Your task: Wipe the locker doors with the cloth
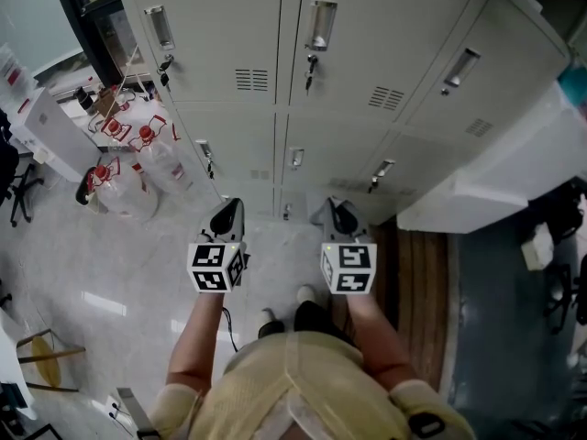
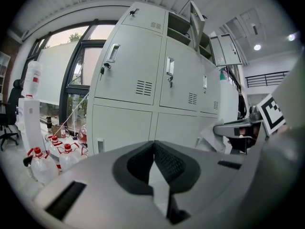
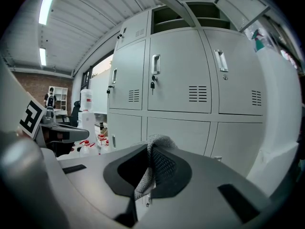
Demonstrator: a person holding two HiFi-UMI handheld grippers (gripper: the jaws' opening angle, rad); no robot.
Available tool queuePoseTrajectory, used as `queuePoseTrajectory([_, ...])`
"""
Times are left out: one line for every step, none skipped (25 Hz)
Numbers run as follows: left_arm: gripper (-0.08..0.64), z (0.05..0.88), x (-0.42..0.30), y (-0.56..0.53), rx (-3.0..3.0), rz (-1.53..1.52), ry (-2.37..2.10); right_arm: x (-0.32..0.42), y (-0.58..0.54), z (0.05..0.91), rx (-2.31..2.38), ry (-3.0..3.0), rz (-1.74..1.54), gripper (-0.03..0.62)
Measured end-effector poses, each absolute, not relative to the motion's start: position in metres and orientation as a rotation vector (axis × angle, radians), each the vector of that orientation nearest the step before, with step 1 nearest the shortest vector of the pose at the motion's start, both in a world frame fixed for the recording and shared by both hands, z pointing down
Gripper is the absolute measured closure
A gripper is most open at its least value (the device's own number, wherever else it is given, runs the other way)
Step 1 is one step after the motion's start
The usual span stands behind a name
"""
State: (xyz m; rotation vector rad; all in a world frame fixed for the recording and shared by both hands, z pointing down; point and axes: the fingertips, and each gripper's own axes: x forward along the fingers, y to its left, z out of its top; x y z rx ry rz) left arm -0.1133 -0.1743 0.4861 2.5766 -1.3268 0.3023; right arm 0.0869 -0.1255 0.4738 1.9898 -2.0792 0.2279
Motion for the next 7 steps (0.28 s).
queuePoseTrajectory([0.558,0.4857,-0.112,-0.1739,2.576,0.303,-1.323,0.0872,-0.1258,0.4738,1.99,-2.08,0.229,0.588])
queuePoseTrajectory([0.558,0.4856,-0.111,-0.1734,2.576,0.302,-1.32,0.0875,-0.126,0.4739,1.989,-2.081,0.229,0.588])
queuePoseTrajectory([0.558,0.4856,-0.1101,-0.173,2.577,0.302,-1.317,0.0878,-0.1262,0.4739,1.987,-2.083,0.227,0.588])
queuePoseTrajectory([0.558,0.4858,-0.1094,-0.1725,2.578,0.303,-1.314,0.0882,-0.1263,0.4738,1.984,-2.084,0.226,0.588])
queuePoseTrajectory([0.558,0.4861,-0.1087,-0.1719,2.579,0.304,-1.312,0.0888,-0.1263,0.474,1.982,-2.084,0.226,0.588])
queuePoseTrajectory([0.558,0.4864,-0.108,-0.1712,2.58,0.305,-1.309,0.0896,-0.1261,0.4745,1.98,-2.082,0.229,0.588])
queuePoseTrajectory([0.558,0.4867,-0.1072,-0.1705,2.581,0.306,-1.306,0.0904,-0.1259,0.4749,1.977,-2.079,0.233,0.588])
